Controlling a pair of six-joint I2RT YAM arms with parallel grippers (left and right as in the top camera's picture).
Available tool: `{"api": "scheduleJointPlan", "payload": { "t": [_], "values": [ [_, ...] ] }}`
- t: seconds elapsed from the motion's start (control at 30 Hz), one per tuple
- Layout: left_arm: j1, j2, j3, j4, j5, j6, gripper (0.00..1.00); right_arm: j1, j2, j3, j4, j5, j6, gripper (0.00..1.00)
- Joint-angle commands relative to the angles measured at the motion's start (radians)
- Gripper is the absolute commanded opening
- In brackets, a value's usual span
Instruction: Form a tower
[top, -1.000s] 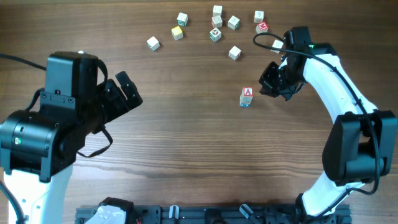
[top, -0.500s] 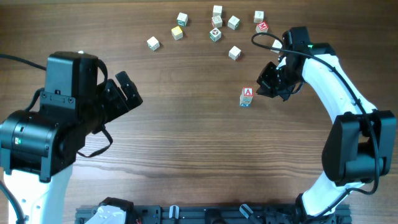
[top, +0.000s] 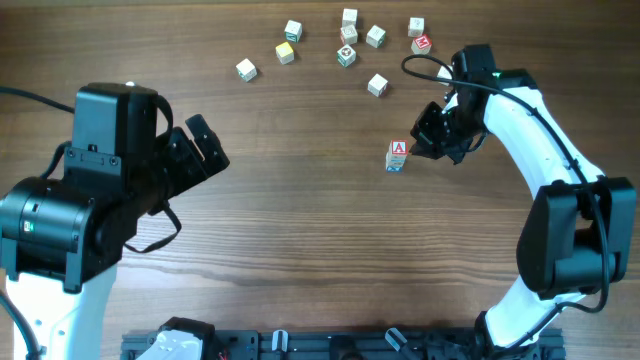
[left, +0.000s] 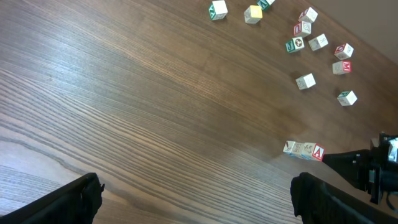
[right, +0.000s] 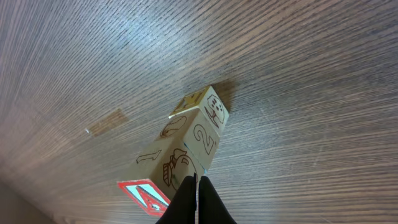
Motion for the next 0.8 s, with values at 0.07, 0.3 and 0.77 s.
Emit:
{"api": "scheduleJointPlan", "payload": {
  "t": [0.07,0.3,0.77],
  "values": [
    [-0.004,0.000,0.001,0.002,-0.014,-0.002,1.00,0.007,0.010,-0.006,-0.003,-0.024,-0.007,0.04],
    [-0.004,0.000,0.001,0.002,-0.014,-0.002,1.00,0.007,0.010,-0.006,-0.006,-0.032,-0.007,0.04],
    [-0.005,0.000,0.001,0.002,-0.014,-0.002,1.00,0.007,0.010,-0.006,-0.013,-0.043,-0.007,0.04]
  ]
}}
